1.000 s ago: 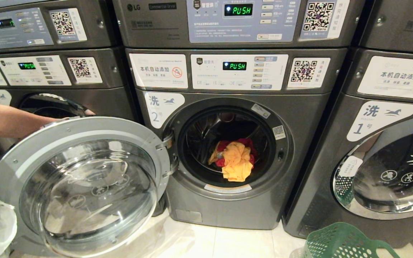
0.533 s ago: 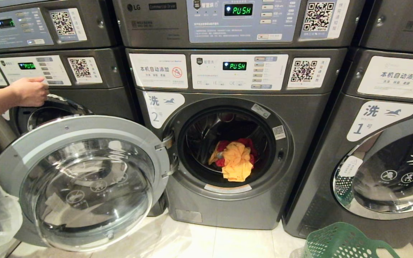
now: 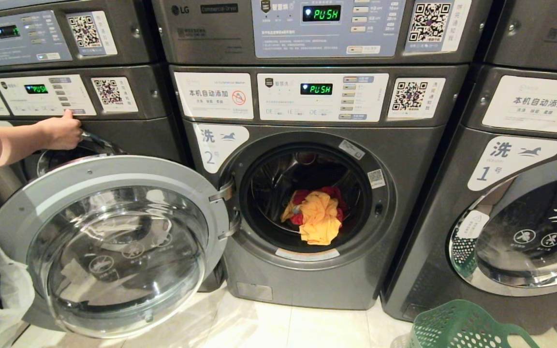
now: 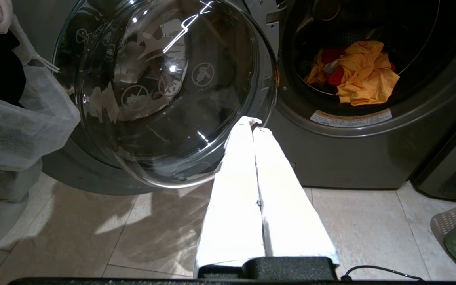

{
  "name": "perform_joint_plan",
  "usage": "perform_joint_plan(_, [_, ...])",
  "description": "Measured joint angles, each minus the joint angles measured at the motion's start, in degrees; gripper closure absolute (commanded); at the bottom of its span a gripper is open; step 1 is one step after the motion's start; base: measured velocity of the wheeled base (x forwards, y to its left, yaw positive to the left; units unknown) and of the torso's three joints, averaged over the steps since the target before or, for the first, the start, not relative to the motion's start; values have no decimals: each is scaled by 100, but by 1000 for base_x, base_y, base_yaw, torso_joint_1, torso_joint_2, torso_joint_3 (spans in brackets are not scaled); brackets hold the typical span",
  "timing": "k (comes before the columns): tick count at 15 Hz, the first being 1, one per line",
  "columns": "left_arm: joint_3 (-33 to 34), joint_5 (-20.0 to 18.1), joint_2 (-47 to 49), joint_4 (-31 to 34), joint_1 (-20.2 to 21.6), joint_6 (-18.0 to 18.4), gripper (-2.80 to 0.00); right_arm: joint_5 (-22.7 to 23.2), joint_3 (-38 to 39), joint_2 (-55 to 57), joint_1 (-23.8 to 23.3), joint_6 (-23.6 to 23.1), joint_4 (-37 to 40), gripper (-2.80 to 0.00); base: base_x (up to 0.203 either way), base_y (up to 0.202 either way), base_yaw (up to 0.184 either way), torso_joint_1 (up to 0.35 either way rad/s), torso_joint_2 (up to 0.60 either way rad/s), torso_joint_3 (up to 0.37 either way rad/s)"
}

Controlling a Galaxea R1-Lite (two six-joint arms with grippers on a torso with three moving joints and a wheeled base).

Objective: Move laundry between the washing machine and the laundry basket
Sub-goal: Close the washing machine door with the left hand

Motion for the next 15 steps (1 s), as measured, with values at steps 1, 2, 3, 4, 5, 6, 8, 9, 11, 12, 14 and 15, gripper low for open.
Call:
perform_joint_plan(1, [0, 0, 0, 10, 0, 0, 0, 0, -2, 0, 0, 2, 0, 0, 0, 0, 0, 0, 0, 0])
perform_joint_plan(2, [0, 2, 0, 10, 0, -6, 0, 0, -2, 0, 0, 2, 0, 0, 0, 0, 0, 0, 0, 0])
perform_joint_plan(3, [0, 4, 0, 10, 0, -19, 0, 0, -2, 0, 0, 5, 0, 0, 0, 0, 0, 0, 0, 0])
perform_joint_plan(4, [0, 4, 0, 12, 0, -20, 0, 0, -5, 0, 0, 0, 0, 0, 0, 0, 0, 0, 0, 0])
perform_joint_plan(5, [0, 1, 0, 12, 0, -17, 0, 0, -5, 0, 0, -1, -2, 0, 0, 0, 0, 0, 0, 0])
perform_joint_plan(6, [0, 2, 0, 12, 0, -17, 0, 0, -5, 0, 0, -1, 0, 0, 0, 0, 0, 0, 0, 0])
perform_joint_plan(8, [0, 2, 0, 10, 0, -1, 0, 0, -5, 0, 0, 2, -2, 0, 0, 0, 0, 0, 0, 0])
perform_joint_plan(9, [0, 0, 0, 10, 0, 0, 0, 0, -5, 0, 0, 4, -2, 0, 0, 0, 0, 0, 0, 0])
perform_joint_plan(11, [0, 0, 0, 7, 0, 2, 0, 0, -5, 0, 0, 2, -2, 0, 0, 0, 0, 0, 0, 0])
perform_joint_plan(12, [0, 0, 0, 7, 0, 2, 0, -1, -5, 0, 0, -1, -2, 0, 0, 0, 0, 0, 0, 0])
perform_joint_plan(14, [0, 0, 0, 7, 0, 1, 0, -1, -5, 0, 0, -1, -2, 0, 0, 0, 0, 0, 0, 0])
perform_joint_plan(15, [0, 0, 0, 7, 0, 2, 0, -2, -5, 0, 0, -1, -2, 0, 0, 0, 0, 0, 0, 0])
